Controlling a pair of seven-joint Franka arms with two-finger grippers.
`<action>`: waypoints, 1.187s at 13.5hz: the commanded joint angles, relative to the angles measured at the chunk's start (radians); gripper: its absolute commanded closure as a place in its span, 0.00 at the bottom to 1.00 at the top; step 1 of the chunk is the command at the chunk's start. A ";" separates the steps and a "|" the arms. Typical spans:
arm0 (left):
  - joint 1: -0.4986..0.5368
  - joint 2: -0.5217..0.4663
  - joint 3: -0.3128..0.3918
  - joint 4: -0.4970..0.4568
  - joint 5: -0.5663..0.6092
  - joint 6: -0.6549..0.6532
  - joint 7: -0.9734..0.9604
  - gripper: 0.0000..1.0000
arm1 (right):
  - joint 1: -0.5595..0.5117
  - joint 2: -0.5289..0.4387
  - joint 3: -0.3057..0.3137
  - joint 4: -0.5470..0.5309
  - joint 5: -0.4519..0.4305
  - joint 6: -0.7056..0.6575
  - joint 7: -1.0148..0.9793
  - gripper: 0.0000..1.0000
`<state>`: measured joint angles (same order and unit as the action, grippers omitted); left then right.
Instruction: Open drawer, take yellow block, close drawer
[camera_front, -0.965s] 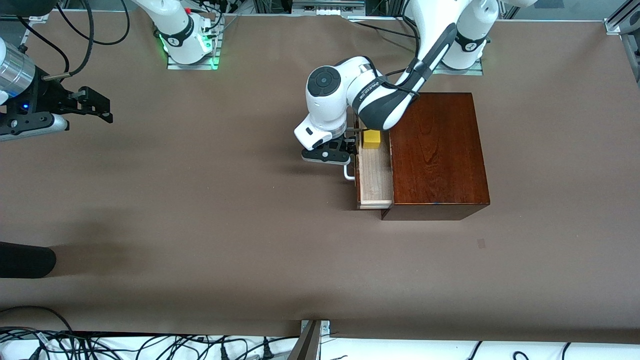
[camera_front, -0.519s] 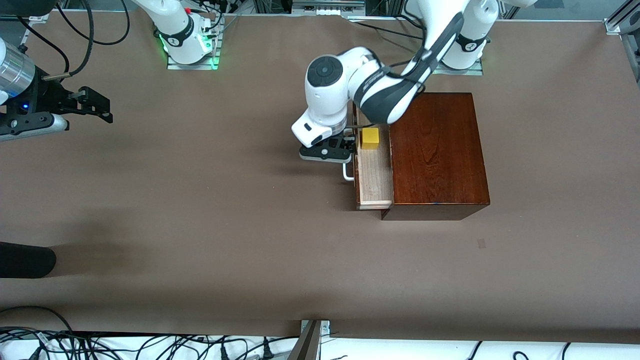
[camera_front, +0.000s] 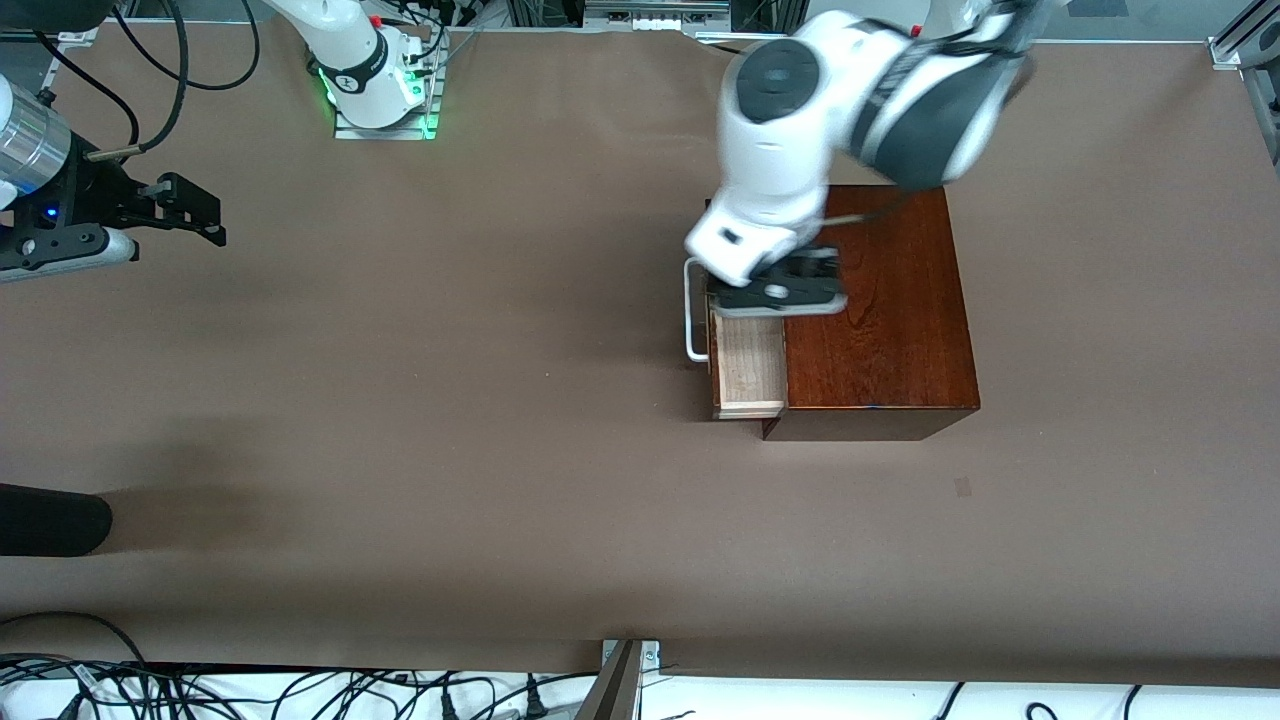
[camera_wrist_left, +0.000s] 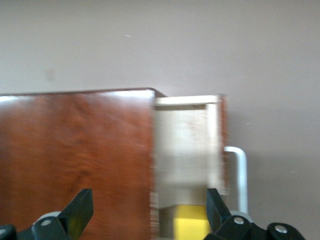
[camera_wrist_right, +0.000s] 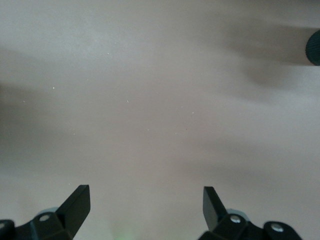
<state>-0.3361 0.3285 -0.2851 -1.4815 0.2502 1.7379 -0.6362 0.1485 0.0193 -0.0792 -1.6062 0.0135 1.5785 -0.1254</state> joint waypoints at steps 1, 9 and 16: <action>0.090 -0.049 -0.006 -0.013 -0.028 -0.070 0.177 0.00 | 0.026 0.005 0.004 0.043 0.002 -0.017 -0.010 0.00; 0.348 -0.112 0.012 0.139 -0.131 -0.259 0.306 0.00 | 0.083 0.046 0.039 0.045 0.054 0.012 -0.020 0.00; 0.462 -0.089 0.024 0.155 -0.157 -0.299 0.399 0.00 | 0.273 0.153 0.058 0.058 0.071 0.015 -0.153 0.00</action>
<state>0.1009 0.2324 -0.2611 -1.3379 0.1303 1.4447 -0.3133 0.3502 0.1532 -0.0257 -1.5796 0.0715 1.6036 -0.2029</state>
